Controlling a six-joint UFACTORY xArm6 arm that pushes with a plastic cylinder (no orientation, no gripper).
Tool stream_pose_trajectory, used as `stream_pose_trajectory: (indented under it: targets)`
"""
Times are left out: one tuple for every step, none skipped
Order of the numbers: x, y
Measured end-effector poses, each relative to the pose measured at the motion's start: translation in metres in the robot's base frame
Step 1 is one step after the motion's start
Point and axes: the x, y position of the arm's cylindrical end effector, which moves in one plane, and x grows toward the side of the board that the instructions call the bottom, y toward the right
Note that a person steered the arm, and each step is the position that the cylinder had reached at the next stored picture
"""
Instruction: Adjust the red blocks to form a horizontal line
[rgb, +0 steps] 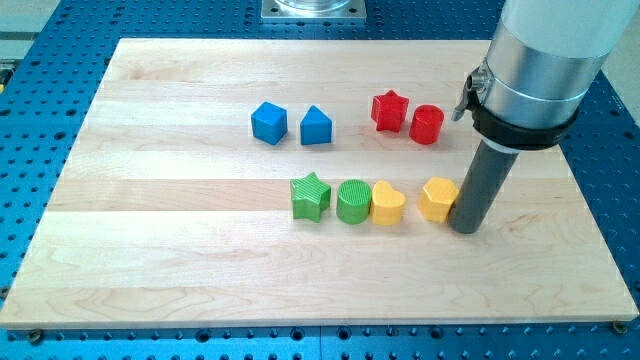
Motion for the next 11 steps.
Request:
stream_pose_trajectory:
  targets:
    - [-0.001,0.007]
    - [-0.027,0.036]
    - [-0.029,0.009]
    - [-0.029,-0.021]
    - [-0.029,-0.015]
    - [-0.035,0.009]
    - [-0.081,0.048]
    - [-0.105,0.035]
    - [-0.138,0.028]
    - [-0.145,0.020]
    - [-0.145,-0.020]
